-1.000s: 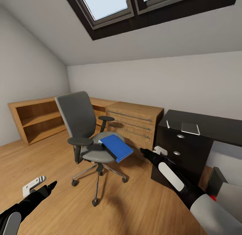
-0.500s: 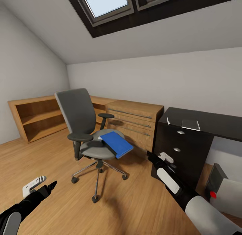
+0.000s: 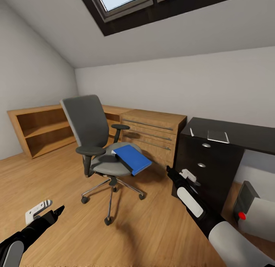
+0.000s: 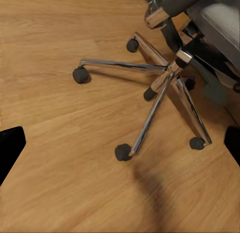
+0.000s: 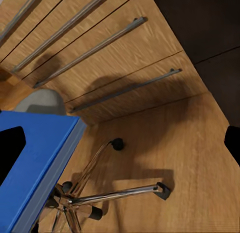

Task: In the bedroom, organize the workspace by keeping the computer under the desk, ensuring the monitor is on the desk, placing the keyboard on the desk next to the monitor, placing the mouse on the desk next to the keyboard, moving the folder from the swivel chair onto the desk next to the mouse, stacking the notebook on top of the folder with the pen on top of the notebook, and positioning the swivel chair next to the desk.

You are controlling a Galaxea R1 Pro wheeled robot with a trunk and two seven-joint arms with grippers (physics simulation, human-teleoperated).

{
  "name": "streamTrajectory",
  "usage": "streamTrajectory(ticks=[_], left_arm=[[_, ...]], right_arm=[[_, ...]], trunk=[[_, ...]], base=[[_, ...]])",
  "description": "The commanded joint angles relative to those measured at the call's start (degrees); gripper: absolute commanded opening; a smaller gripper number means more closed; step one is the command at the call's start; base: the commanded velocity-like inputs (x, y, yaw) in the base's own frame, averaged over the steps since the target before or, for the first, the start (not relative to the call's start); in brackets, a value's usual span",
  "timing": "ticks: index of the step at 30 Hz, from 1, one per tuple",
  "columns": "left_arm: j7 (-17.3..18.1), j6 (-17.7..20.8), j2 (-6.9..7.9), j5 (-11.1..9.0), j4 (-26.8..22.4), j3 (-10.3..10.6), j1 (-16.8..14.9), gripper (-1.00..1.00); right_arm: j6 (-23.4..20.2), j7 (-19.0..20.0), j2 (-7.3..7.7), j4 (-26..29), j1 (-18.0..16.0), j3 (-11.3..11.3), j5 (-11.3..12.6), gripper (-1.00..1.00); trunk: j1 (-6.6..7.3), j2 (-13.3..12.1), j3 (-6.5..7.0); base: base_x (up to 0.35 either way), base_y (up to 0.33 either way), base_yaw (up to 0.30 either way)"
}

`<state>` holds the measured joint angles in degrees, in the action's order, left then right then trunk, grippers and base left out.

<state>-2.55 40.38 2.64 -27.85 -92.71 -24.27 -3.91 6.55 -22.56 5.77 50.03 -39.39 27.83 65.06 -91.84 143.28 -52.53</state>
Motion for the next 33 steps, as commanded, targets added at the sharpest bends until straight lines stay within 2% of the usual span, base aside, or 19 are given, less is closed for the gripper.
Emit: streamTrajectory(ticks=[1,9,17,24,29,31,32,33], left_arm=[[-0.3,0.3,0.00,-0.5,-0.1,0.0,0.0,1.00],[-0.3,0.3,0.00,-0.5,-0.1,0.0,0.0,1.00],[-0.4,0.2,0.00,-0.5,0.0,0.0,0.0,1.00],[-0.4,0.2,-0.02,-0.5,0.0,0.0,0.0,1.00],[-0.4,0.2,-0.05,-0.5,0.0,0.1,0.0,1.00],[-0.4,0.3,-0.07,-0.5,-0.1,0.1,0.0,1.00],[-0.3,0.3,-0.08,-0.5,-0.1,0.1,0.0,1.00],[-0.3,0.3,-0.08,-0.5,-0.1,0.1,0.0,1.00]], right_arm=[[0.5,-0.3,0.07,0.1,-0.1,0.3,0.6,1.00],[0.7,-0.3,0.54,-0.2,-0.1,-0.1,0.4,1.00],[1.4,-0.1,0.36,-4.2,-0.1,-0.5,0.5,1.00],[1.7,0.2,0.19,-6.5,-0.1,-2.0,0.6,1.00],[1.4,3.3,0.24,-6.9,-0.1,-2.9,1.1,1.00],[1.0,6.2,0.32,-7.0,-0.1,-3.3,2.4,1.00],[-0.2,12.4,0.53,-7.1,-0.1,-3.7,5.3,1.00],[-0.4,13.8,0.57,-7.2,-0.1,-3.7,5.8,1.00]], trunk=[[-0.01,0.0,-0.29],[-0.22,0.2,-2.06],[-0.42,0.3,-3.84],[-0.60,0.4,-5.39],[-0.73,0.4,-6.49],[-0.78,0.4,-6.94],[-0.81,0.5,-7.16],[-0.84,0.5,-7.38]], base=[[0.000,0.000,0.000],[0.000,0.000,0.000],[0.000,0.000,0.000],[0.000,0.000,0.000],[0.000,0.000,0.000],[0.000,0.000,0.000],[0.000,0.000,0.000],[0.000,0.000,0.000]])
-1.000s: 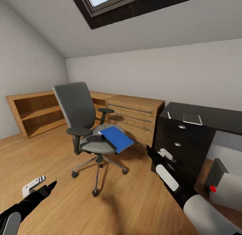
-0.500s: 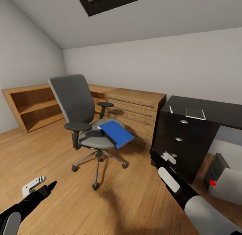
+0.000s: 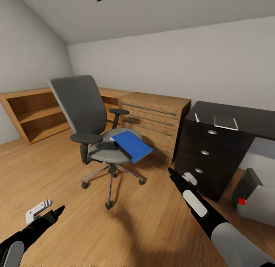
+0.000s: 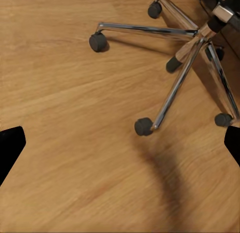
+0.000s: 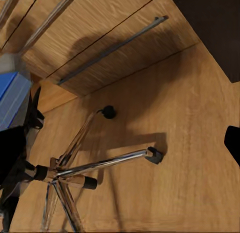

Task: In the bedroom, organize the workspace by keeping the computer under the desk, ensuring the monitor is on the desk, placing the keyboard on the desk next to the monitor, placing the mouse on the desk next to the keyboard, moving the folder from the swivel chair onto the desk next to the mouse, stacking the notebook on top of the folder with the pen on top of the notebook, and positioning the swivel chair next to the desk.

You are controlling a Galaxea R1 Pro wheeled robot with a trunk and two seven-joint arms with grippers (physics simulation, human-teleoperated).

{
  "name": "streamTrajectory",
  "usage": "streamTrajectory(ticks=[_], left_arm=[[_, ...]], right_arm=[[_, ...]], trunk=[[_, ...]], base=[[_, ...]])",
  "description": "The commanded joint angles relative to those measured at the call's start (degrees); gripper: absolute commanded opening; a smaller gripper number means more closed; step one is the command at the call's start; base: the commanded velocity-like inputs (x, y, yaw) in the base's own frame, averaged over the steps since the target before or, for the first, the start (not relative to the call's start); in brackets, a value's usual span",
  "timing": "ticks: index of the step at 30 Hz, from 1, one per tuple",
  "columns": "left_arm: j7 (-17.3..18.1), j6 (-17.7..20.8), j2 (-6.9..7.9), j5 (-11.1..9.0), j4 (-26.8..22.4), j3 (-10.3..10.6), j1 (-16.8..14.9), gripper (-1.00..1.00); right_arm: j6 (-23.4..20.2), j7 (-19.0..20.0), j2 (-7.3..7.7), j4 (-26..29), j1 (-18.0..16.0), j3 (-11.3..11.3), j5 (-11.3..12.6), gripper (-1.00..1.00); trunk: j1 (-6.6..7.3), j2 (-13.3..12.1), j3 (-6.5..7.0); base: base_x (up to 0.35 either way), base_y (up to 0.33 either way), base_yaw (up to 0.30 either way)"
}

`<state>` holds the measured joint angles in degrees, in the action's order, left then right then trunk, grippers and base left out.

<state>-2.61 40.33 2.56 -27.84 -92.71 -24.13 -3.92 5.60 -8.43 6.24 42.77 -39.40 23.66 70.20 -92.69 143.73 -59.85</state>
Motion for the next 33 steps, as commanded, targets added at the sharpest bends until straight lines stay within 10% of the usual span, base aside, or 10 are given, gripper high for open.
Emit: streamTrajectory(ticks=[1,15,33], left_arm=[[-0.3,0.3,0.00,-0.5,-0.1,0.0,0.0,1.00],[-0.2,0.4,0.04,-0.5,0.0,-0.1,0.0,1.00],[-0.1,0.4,0.08,-0.4,0.0,-0.3,0.0,1.00]], right_arm=[[0.0,2.5,0.16,-0.1,-0.1,0.4,1.3,1.00],[-9.2,24.0,1.07,-3.4,-0.1,0.0,8.4,1.00],[-12.5,27.2,2.65,-5.0,-0.1,-0.6,15.4,1.00]], trunk=[[-0.01,0.0,-0.28],[-0.14,0.1,-1.39],[-0.14,0.1,-1.39]], base=[[0.000,0.000,0.000],[0.000,0.000,0.000],[0.063,0.008,0.000]])
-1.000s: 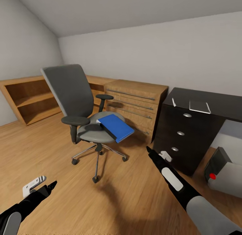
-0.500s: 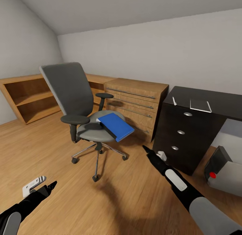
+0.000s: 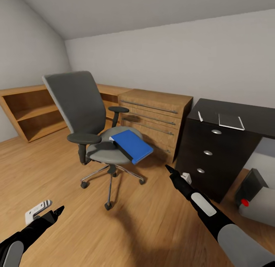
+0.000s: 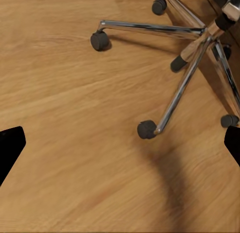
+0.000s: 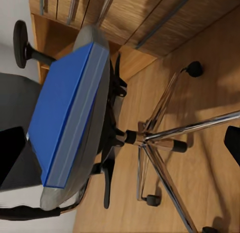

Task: In the bedroom, organize the workspace by keeping the computer under the desk, ensuring the monitor is on the desk, placing the keyboard on the desk next to the monitor, placing the mouse on the desk next to the keyboard, moving the folder from the swivel chair onto the desk next to the mouse, stacking the notebook on top of the folder with the pen on top of the notebook, and positioning the swivel chair next to the desk.

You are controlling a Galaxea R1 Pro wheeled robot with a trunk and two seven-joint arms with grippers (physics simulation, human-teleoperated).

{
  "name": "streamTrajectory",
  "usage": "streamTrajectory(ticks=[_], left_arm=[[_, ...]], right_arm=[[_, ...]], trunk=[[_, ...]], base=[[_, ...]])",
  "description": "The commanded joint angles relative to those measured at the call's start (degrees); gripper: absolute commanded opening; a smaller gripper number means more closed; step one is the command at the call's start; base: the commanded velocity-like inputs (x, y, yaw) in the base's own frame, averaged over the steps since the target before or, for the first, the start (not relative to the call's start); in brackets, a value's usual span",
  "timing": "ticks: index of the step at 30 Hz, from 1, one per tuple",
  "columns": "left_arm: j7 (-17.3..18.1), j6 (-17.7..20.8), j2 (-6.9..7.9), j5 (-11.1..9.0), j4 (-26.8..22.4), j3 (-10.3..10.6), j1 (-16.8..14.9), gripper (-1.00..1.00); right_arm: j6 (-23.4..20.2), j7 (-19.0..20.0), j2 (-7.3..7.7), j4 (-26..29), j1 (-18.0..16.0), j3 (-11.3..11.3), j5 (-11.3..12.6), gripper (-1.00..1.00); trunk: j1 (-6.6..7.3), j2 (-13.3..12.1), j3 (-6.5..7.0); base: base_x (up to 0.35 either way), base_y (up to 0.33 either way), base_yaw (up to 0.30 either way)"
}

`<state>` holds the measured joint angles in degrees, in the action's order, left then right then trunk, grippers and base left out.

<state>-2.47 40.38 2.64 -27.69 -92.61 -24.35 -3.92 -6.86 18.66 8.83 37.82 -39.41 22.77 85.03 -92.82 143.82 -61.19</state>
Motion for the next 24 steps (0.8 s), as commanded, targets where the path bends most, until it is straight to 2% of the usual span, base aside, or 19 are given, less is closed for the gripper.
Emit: streamTrajectory(ticks=[1,10,18,24], left_arm=[[-0.3,0.3,0.00,-0.5,0.0,-0.1,0.0,1.00],[-0.3,0.4,0.07,-0.6,0.0,-0.3,0.0,1.00],[-0.3,0.3,0.08,-0.6,0.1,-0.3,0.0,1.00],[-0.2,0.3,0.09,-0.5,0.1,-0.4,0.0,1.00]], right_arm=[[-0.1,0.1,0.06,0.0,0.0,0.3,0.6,1.00],[-2.3,0.0,-0.13,-0.2,0.0,0.2,0.7,1.00],[-2.8,-0.1,-0.26,-0.2,0.0,0.4,0.7,1.00],[-2.9,-0.1,-0.38,-0.3,0.0,0.7,0.7,1.00]], trunk=[[-0.01,0.0,-0.05],[-0.01,0.0,-0.05],[-0.01,0.0,-0.05],[-0.01,0.0,-0.05]], base=[[0.217,0.018,0.000],[0.163,0.055,0.000],[0.069,0.022,0.000],[0.192,0.062,0.000]])
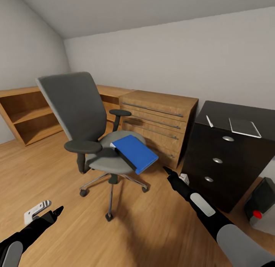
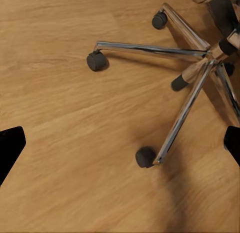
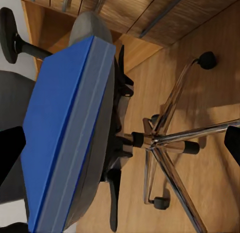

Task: In the bedroom, organize the workspace by keeping the computer under the desk, ensuring the monitor is on the desk, placing the keyboard on the desk next to the monitor, placing the mouse on the desk next to the keyboard, moving the folder from the swivel chair onto the desk next to the mouse, stacking the notebook on top of the folder with the pen on top of the notebook, and positioning the swivel chair next to the desk.

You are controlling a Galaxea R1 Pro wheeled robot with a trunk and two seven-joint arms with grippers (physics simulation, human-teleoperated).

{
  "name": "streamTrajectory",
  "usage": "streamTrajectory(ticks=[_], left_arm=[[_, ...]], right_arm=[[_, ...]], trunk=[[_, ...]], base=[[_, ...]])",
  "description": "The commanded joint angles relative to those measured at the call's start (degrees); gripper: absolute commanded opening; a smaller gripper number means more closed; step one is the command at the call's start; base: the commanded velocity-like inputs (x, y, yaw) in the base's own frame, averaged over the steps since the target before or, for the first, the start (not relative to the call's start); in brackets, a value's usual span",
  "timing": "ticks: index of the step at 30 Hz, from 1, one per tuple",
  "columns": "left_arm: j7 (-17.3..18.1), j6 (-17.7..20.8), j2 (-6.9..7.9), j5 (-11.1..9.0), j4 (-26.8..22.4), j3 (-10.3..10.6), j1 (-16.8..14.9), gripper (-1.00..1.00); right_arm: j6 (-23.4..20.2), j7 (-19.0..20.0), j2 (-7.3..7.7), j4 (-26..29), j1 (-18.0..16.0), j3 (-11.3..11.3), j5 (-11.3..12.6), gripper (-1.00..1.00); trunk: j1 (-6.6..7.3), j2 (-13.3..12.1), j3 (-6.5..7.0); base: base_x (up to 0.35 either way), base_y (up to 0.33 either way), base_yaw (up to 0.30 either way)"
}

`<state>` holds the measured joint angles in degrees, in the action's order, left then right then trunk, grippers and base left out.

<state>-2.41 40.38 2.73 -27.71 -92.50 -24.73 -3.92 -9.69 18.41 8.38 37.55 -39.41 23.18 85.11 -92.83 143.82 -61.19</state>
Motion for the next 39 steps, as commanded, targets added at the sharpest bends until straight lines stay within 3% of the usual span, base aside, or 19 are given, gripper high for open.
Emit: streamTrajectory(ticks=[1,16,39], left_arm=[[-0.2,0.3,0.00,-0.5,-0.1,-0.1,0.0,1.00],[-0.3,0.3,0.00,-0.5,0.0,-1.1,0.0,1.00],[-0.3,0.3,0.00,-0.5,0.1,-1.1,0.0,1.00]], right_arm=[[-0.1,0.1,0.04,0.0,-0.1,0.3,0.6,1.00],[0.0,0.2,-0.34,0.0,-0.1,0.5,0.5,1.00],[0.0,0.7,-0.71,0.3,-0.1,0.8,0.5,1.00]], trunk=[[0.00,0.0,-0.05],[0.00,0.0,-0.05],[0.00,0.0,-0.05]], base=[[0.104,0.024,0.000],[0.127,0.054,0.000],[0.012,0.004,0.000]])
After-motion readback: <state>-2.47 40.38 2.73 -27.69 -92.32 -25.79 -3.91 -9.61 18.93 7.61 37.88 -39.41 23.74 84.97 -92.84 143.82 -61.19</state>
